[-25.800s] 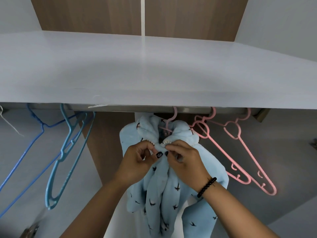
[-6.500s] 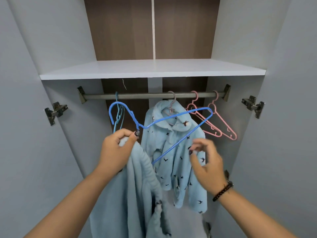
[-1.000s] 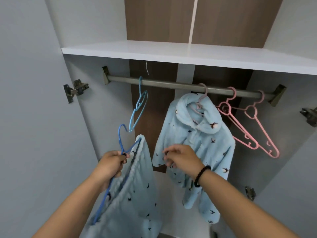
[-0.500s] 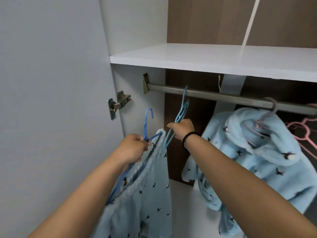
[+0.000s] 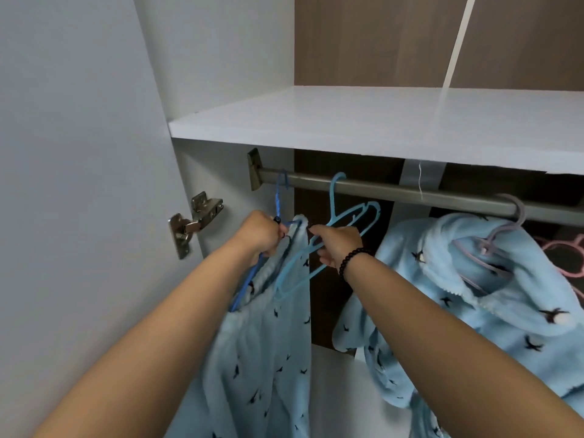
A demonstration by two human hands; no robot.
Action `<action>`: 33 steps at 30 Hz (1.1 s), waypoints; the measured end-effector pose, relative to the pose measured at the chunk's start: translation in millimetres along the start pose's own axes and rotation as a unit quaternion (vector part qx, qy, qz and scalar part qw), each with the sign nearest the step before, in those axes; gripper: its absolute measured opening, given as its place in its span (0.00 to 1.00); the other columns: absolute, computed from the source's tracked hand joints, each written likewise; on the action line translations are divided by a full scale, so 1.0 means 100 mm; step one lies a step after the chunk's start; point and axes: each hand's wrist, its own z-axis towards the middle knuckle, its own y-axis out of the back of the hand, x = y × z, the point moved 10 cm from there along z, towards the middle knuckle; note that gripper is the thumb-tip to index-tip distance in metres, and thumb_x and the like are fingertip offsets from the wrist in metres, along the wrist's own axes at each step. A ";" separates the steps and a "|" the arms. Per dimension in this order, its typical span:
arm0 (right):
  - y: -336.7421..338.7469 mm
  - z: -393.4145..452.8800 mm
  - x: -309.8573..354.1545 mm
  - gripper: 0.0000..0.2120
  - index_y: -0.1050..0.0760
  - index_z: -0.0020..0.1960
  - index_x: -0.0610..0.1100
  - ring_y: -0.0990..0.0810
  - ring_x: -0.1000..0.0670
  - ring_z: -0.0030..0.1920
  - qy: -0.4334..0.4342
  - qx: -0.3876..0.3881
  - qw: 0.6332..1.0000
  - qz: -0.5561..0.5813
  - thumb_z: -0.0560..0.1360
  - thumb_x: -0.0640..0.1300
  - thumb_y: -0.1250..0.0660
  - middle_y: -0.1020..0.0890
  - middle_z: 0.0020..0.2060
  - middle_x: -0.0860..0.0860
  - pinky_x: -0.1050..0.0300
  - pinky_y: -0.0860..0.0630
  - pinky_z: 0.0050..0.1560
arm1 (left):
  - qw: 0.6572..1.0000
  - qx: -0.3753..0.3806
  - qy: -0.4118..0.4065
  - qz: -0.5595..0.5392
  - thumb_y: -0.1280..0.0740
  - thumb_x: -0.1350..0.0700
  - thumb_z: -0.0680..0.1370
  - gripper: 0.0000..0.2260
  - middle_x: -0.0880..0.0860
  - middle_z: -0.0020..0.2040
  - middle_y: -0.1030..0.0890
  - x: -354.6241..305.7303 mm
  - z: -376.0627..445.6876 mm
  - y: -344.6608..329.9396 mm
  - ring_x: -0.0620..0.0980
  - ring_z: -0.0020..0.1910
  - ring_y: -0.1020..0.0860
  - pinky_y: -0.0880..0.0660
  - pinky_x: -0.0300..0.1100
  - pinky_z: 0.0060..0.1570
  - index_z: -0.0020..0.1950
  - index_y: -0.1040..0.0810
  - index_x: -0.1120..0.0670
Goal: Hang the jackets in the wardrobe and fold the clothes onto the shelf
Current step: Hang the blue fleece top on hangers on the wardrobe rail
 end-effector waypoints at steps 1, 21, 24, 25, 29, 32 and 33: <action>0.01 0.05 -0.01 0.27 0.31 0.62 0.39 0.22 0.50 0.42 -0.012 -0.007 1.000 -0.022 0.68 0.47 0.25 0.23 0.52 0.44 0.58 0.22 0.34 | 1.000 -0.008 -0.006 -0.004 0.46 0.67 0.81 0.16 0.54 0.31 0.28 -0.06 0.04 0.01 0.46 0.18 0.35 0.42 0.36 0.21 0.36 0.26 0.59; 0.46 -0.07 -0.23 0.14 0.37 0.35 0.46 0.41 0.55 0.19 -0.085 0.057 0.987 0.121 0.77 0.34 0.40 0.35 0.26 0.50 0.65 0.45 0.18 | 1.000 0.007 -0.009 0.000 0.45 0.64 0.82 0.15 0.53 0.36 0.25 -0.17 0.66 -0.38 0.50 0.30 0.31 0.33 0.41 0.29 0.36 0.28 0.59; 0.77 -0.21 -0.24 0.13 0.37 0.37 0.46 0.41 0.55 0.19 -0.060 0.034 0.995 0.070 0.77 0.36 0.39 0.36 0.23 0.51 0.65 0.45 0.19 | 1.000 0.019 -0.006 0.006 0.44 0.65 0.81 0.14 0.54 0.35 0.25 -0.12 0.69 -0.47 0.50 0.30 0.31 0.32 0.41 0.29 0.36 0.28 0.59; 0.88 -0.25 -0.25 0.13 0.37 0.37 0.45 0.41 0.55 0.19 -0.055 0.029 0.997 0.055 0.78 0.37 0.39 0.36 0.22 0.52 0.65 0.45 0.19 | 0.999 0.029 -0.010 0.008 0.44 0.65 0.81 0.14 0.55 0.35 0.26 -0.09 0.69 -0.52 0.50 0.29 0.32 0.33 0.41 0.28 0.37 0.28 0.59; 1.31 -0.37 -0.25 0.03 0.31 0.48 0.39 0.42 0.55 0.19 -0.061 -0.007 0.998 0.030 0.79 0.37 0.41 0.37 0.20 0.51 0.65 0.45 0.19 | 0.996 0.070 -0.030 0.041 0.41 0.63 0.81 0.13 0.55 0.36 0.24 -0.04 0.64 -0.70 0.48 0.30 0.29 0.31 0.38 0.28 0.37 0.29 0.58; 1.45 -0.39 -0.21 0.02 0.33 0.52 0.39 0.43 0.54 0.19 -0.049 -0.020 0.999 -0.005 0.80 0.35 0.43 0.39 0.22 0.49 0.65 0.46 0.20 | 0.996 0.059 -0.031 0.053 0.39 0.65 0.79 0.11 0.60 0.40 0.22 -0.05 0.64 -0.73 0.51 0.32 0.26 0.26 0.45 0.37 0.36 0.28 0.59; 1.46 -0.38 -0.20 0.03 0.33 0.51 0.38 0.43 0.53 0.20 -0.045 -0.018 0.999 -0.014 0.79 0.35 0.43 0.38 0.24 0.49 0.65 0.46 0.20 | 0.996 0.052 -0.028 0.071 0.38 0.65 0.78 0.10 0.61 0.41 0.21 -0.05 0.65 -0.72 0.53 0.34 0.25 0.25 0.46 0.40 0.36 0.27 0.59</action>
